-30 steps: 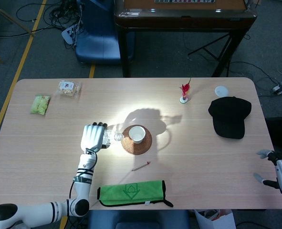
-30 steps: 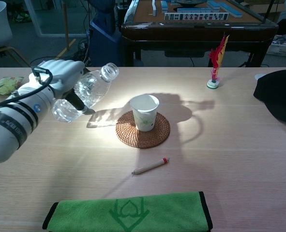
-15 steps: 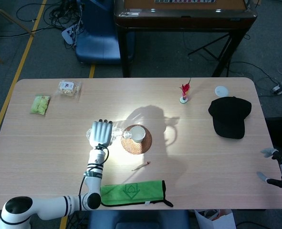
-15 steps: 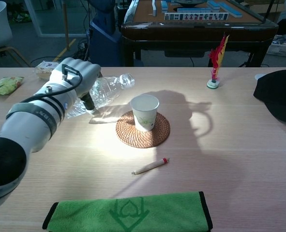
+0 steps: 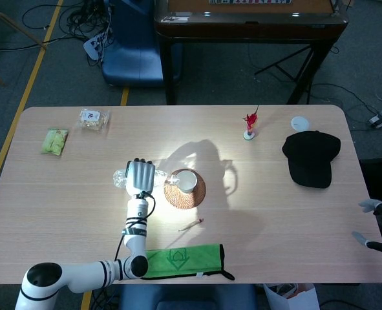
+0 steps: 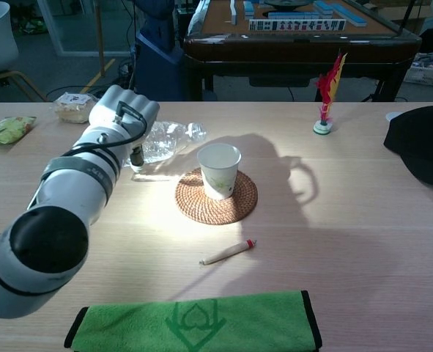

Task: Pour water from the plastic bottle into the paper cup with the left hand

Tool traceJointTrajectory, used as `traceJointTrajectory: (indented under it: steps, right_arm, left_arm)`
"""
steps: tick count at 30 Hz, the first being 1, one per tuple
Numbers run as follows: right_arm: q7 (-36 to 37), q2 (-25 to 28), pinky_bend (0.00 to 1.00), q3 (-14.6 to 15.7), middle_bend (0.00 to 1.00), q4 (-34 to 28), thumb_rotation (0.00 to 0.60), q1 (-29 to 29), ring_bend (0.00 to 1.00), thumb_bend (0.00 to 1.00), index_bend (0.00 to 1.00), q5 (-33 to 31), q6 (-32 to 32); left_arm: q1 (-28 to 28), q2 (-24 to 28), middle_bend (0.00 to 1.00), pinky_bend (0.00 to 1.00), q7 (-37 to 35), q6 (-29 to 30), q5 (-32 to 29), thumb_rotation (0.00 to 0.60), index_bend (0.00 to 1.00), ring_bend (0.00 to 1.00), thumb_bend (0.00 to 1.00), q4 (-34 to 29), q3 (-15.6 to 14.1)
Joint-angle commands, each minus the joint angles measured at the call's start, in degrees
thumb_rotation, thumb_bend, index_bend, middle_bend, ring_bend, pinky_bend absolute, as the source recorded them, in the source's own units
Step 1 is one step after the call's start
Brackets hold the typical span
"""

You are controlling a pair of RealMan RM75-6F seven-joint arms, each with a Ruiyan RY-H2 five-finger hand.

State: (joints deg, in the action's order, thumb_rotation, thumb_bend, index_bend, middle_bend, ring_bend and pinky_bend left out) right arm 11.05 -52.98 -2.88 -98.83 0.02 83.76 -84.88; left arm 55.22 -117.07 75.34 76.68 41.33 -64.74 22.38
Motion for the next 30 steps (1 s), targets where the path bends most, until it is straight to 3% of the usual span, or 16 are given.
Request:
traceJointTrajectory:
  steps: [1, 30]
  right_arm:
    - [0.3, 0.1, 0.45, 0.0, 0.42, 0.2, 0.600, 0.1, 0.40, 0.00, 0.37, -0.1, 0.3]
    - [1.7, 0.3, 0.45, -0.3, 0.42, 0.7, 0.600, 0.2, 0.40, 0.00, 0.37, -0.7, 1.1]
  left_arm:
    - [1.0, -1.0, 0.76, 0.63, 1.5, 0.7, -0.3, 0.600, 0.76, 0.63, 0.07, 1.2, 0.3]
    - [5.9, -6.6, 0.76, 0.63, 11.2, 3.3, 0.8, 0.600, 0.76, 0.62, 0.08, 11.9, 0.5]
